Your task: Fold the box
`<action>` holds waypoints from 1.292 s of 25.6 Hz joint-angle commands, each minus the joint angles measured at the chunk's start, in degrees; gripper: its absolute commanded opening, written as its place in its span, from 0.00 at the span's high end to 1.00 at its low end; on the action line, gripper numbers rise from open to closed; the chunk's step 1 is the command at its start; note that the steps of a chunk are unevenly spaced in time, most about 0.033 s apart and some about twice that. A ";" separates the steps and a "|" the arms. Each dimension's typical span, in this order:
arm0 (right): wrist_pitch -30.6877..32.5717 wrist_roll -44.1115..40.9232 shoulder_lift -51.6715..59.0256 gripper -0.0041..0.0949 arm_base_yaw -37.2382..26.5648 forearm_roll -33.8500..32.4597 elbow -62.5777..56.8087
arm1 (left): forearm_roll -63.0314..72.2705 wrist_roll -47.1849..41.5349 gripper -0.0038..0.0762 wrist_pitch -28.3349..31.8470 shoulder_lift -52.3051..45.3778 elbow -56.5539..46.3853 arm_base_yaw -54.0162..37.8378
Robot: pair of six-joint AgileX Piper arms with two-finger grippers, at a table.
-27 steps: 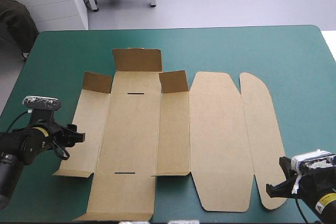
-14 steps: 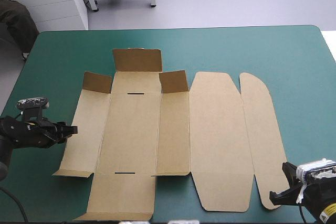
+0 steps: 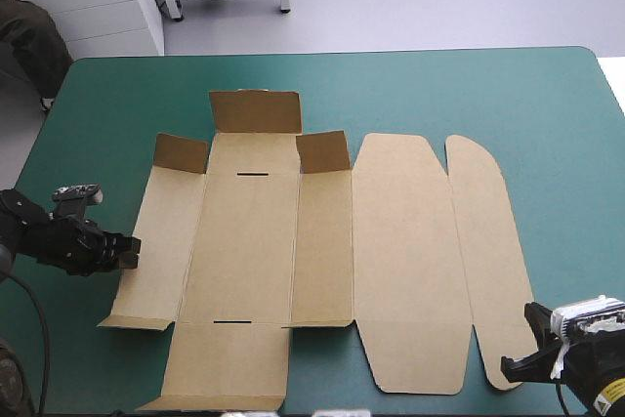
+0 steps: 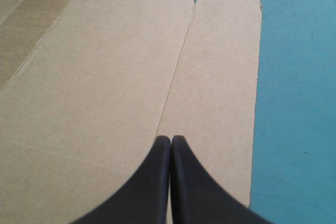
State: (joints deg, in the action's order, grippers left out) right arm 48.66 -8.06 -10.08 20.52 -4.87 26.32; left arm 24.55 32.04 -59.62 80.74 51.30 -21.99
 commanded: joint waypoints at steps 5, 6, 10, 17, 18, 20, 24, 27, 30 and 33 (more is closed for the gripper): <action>-3.55 0.86 -0.78 0.98 -0.30 -0.33 1.42 | -1.20 -1.54 0.52 -0.97 -0.85 2.53 -0.10; -3.55 1.04 -0.78 0.98 -0.30 -0.33 1.42 | -1.20 -1.54 0.52 -1.42 -0.25 2.53 0.03; -3.55 2.34 -0.78 0.98 -0.30 0.57 1.42 | -0.54 -1.54 0.52 -2.71 1.97 2.53 0.15; -3.55 3.16 -0.78 0.98 -0.30 1.21 1.42 | 7.57 0.26 0.52 -10.41 5.13 2.42 0.19; -3.55 3.16 -0.78 0.98 -0.30 1.21 1.42 | 7.57 -0.04 0.51 -10.79 5.13 2.42 0.19; -3.55 3.16 -0.78 0.98 -0.30 1.21 1.42 | 7.73 -1.65 0.48 -11.37 5.13 2.42 0.42; -3.55 3.16 -0.78 0.98 -0.30 1.21 1.42 | 6.85 -1.66 0.39 -12.35 5.66 2.42 3.86; -3.55 3.16 -0.78 0.98 -0.30 1.21 1.42 | 5.88 -3.38 0.39 -12.47 6.52 2.42 7.90; -3.55 3.16 -0.78 0.98 -0.30 1.21 1.42 | 5.91 -3.62 0.39 -13.89 6.96 2.42 11.15; -3.55 3.16 -0.78 0.98 -0.30 1.21 1.42 | 7.46 -4.46 0.39 -13.87 6.96 2.42 12.83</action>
State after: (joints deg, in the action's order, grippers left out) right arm 48.69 -5.45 -10.08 20.52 -3.37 26.32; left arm 28.71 28.49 -68.35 89.27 52.34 -10.81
